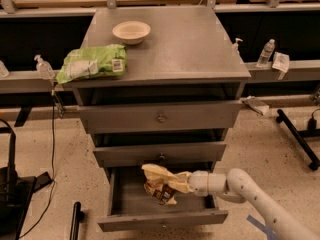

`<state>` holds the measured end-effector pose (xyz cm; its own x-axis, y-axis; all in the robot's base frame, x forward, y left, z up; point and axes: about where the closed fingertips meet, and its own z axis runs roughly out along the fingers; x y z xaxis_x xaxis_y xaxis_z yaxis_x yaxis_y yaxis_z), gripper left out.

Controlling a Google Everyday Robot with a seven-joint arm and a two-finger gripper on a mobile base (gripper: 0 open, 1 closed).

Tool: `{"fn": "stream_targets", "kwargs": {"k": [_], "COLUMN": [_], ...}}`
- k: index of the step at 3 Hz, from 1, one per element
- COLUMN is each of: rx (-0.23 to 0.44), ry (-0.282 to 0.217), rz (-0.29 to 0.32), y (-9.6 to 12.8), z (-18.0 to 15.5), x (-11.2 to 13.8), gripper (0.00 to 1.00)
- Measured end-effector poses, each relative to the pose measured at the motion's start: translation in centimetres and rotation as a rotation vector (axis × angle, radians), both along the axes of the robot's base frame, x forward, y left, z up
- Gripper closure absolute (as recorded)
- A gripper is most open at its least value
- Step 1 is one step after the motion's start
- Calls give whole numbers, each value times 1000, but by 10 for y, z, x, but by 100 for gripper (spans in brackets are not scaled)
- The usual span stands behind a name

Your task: Pick brown chip bag from bottom drawer and place on counter

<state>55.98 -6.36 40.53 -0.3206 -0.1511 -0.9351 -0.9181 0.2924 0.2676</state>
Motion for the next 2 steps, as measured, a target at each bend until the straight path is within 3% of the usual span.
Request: {"fn": "stream_targets", "kwargs": {"k": [1,2], "rx": [31,-1], "ry": [-61,-150], "rz": [8,20], "y": [-1,-6], "z": [34,85], "x": [4,8], "gripper": [100,100]}}
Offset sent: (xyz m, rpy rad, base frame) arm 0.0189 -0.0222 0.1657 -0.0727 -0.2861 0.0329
